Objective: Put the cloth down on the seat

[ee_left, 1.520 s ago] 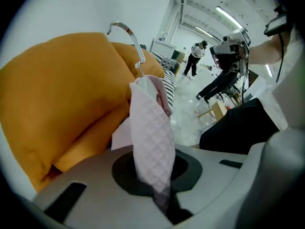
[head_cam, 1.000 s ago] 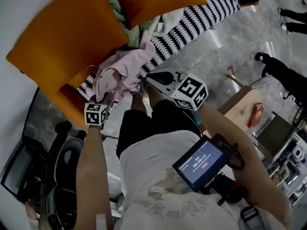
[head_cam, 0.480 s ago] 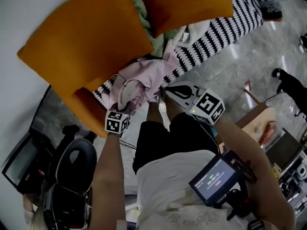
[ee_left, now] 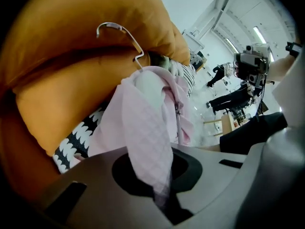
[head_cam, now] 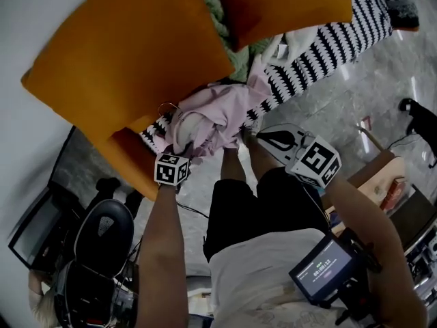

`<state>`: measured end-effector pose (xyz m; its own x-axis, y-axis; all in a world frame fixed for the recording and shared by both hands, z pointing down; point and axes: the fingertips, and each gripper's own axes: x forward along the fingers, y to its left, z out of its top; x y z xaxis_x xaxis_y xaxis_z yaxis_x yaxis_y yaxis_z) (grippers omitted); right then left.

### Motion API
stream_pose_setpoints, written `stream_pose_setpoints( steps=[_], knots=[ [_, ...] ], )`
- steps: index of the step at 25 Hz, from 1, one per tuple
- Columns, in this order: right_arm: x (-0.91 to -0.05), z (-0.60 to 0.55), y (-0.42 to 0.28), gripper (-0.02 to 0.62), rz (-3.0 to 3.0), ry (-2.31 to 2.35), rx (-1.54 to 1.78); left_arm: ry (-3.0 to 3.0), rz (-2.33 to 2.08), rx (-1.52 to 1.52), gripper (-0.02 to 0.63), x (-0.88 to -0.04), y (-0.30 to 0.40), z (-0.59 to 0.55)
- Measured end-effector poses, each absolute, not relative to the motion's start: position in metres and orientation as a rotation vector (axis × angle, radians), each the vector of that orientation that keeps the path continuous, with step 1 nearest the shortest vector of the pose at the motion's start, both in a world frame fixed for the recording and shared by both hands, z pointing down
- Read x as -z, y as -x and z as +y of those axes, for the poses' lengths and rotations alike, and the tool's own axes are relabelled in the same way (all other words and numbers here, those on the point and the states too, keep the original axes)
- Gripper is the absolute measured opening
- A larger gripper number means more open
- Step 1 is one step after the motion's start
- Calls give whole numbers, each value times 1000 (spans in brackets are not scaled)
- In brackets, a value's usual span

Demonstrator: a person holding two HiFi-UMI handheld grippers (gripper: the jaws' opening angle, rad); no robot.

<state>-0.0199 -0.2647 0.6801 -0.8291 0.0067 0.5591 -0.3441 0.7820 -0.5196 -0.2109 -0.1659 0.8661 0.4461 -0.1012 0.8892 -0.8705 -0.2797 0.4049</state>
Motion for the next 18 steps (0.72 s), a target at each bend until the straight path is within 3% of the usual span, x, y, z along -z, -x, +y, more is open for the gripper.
stream_pose_setpoints(
  steps=[18],
  knots=[
    [-726, -241, 27, 15, -2358, -200, -911, -1585, -1029, -1139, 37, -927, 253, -191]
  ],
)
